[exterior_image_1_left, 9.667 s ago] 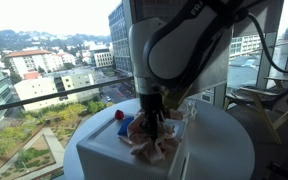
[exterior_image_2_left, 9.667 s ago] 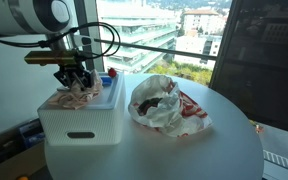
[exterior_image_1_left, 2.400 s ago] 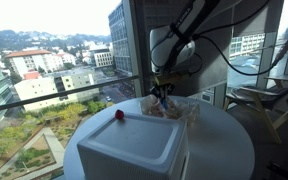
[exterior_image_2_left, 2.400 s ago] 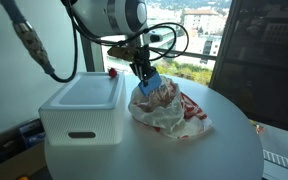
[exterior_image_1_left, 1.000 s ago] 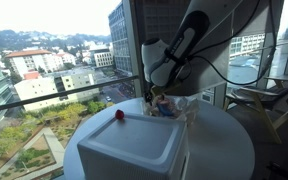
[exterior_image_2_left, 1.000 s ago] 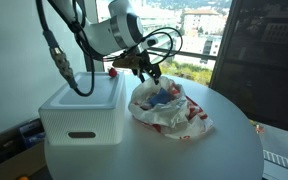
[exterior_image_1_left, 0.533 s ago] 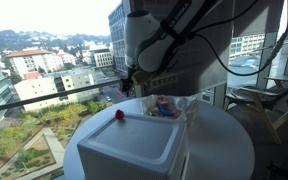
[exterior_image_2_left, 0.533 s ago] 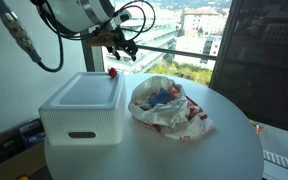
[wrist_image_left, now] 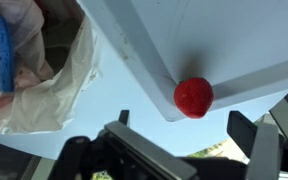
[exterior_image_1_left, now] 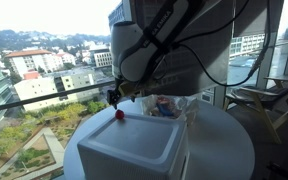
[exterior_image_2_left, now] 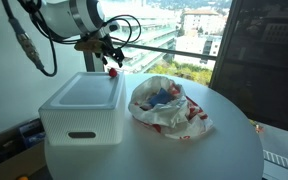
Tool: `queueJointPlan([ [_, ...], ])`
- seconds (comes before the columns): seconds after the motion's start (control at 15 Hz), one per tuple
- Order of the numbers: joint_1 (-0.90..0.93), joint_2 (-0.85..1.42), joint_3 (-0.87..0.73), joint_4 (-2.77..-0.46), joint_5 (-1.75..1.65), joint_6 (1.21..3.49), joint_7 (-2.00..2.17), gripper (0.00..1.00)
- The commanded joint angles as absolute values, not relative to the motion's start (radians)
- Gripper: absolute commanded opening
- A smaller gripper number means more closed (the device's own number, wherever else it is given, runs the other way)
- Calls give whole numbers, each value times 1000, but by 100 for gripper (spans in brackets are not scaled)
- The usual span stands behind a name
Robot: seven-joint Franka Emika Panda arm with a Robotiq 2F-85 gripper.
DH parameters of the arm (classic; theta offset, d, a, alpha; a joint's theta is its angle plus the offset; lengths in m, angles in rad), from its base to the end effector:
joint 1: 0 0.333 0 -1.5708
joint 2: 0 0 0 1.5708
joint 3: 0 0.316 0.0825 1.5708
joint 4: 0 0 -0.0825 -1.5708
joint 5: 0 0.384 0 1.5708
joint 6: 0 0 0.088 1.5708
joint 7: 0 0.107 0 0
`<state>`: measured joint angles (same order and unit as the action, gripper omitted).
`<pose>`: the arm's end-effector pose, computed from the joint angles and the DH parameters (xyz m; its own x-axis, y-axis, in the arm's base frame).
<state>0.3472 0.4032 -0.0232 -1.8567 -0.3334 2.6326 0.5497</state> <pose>0.6310 0.2218 0.3421 0.9094 0.0474 0.4131 0.0278 -0.9982 0.0532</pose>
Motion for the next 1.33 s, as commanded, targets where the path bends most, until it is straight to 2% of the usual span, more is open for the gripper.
queueJointPlan([
  [0.0,339,489,-10,-1741,-288,2581,490,100],
  [0.67,351,625,-22,-1551,-287,2466,445,100],
  [0.73,349,630,-20,-1542,-286,2456,436,77],
  [0.8,349,634,-20,-1536,-284,2447,435,74],
  [1.27,336,639,-12,-1534,-243,2409,418,20],
])
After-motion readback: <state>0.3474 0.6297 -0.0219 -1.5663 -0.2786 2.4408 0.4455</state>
